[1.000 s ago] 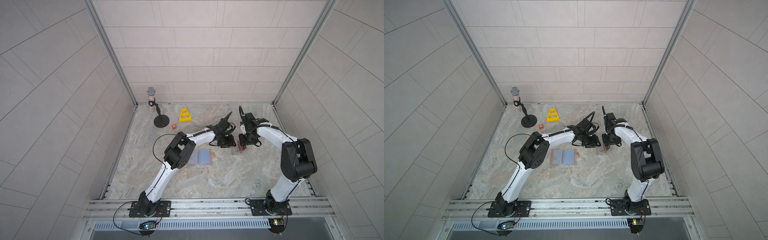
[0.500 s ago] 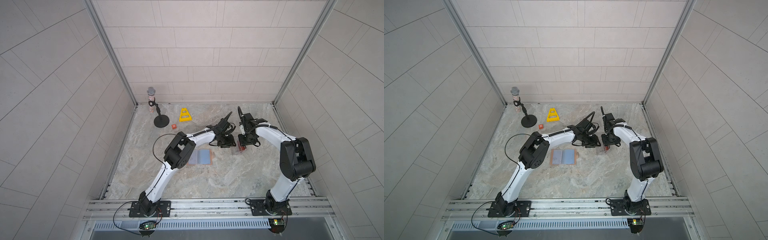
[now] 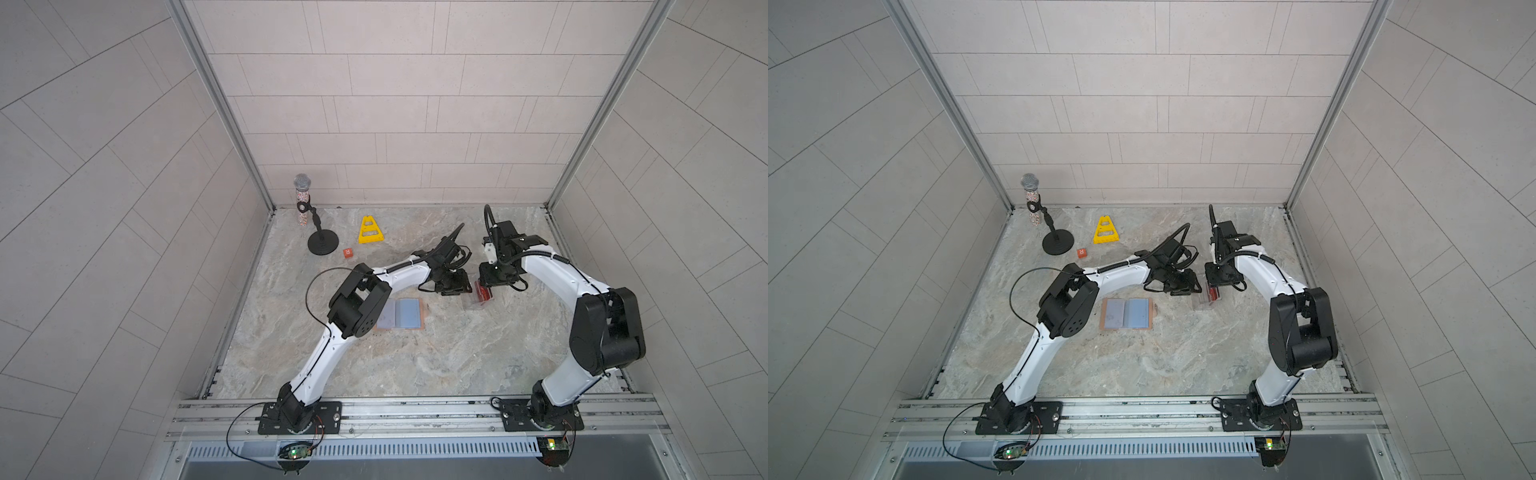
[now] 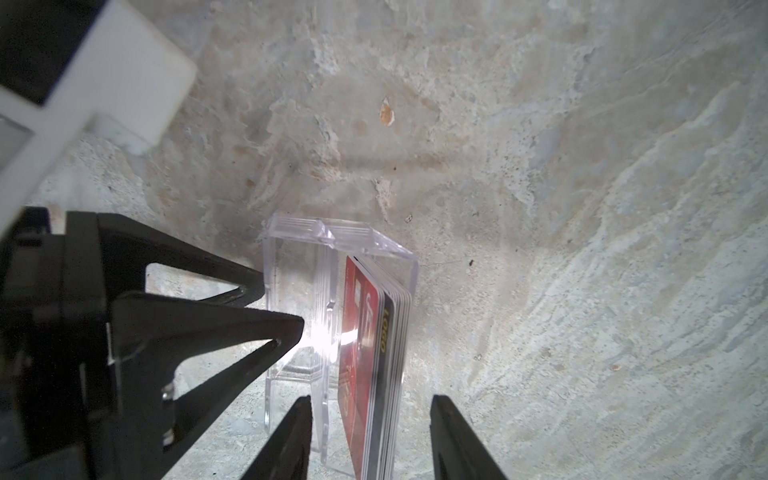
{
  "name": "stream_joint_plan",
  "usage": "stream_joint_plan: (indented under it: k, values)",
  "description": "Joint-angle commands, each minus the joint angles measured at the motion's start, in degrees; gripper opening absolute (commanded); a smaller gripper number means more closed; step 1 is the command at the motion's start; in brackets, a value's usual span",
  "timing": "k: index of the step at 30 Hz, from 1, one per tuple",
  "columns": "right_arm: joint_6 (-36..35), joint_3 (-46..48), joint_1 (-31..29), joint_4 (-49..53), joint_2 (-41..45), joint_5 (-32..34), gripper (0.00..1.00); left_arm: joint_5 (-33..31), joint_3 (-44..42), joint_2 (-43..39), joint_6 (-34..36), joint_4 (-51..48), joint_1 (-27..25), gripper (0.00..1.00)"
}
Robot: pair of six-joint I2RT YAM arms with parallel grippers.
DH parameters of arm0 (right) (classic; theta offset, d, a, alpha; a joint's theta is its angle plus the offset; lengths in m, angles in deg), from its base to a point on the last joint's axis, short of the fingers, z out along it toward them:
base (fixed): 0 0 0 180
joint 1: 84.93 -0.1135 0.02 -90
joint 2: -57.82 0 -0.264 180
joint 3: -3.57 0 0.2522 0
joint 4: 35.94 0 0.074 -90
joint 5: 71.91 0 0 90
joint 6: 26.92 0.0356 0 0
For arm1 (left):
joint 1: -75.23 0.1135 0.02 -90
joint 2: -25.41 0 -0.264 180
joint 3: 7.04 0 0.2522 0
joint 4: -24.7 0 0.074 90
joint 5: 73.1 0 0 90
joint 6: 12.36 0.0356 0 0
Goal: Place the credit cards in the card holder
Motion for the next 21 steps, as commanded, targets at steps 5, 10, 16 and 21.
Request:
stream_joint_plan:
  k: [5,10,16,21]
  values:
    - [-0.1,-0.3,2.2,0.6,1.5,-4.4,0.33,-2.4,-2.1,0.0,0.5,-4.6,-0.2,0.48]
    - [0.1,0.6,3.4,-0.2,1.3,-5.7,0.25,-2.5,-2.1,0.0,0.6,-4.6,-0.2,0.48]
    - [0.0,0.8,3.7,-0.2,0.7,-6.5,0.22,-2.5,-2.0,0.1,0.6,-4.6,-0.2,0.48]
    - [0.0,0.9,3.8,-0.4,0.3,-6.6,0.21,-2.5,-2.0,0.1,0.6,-4.5,-0.2,0.48]
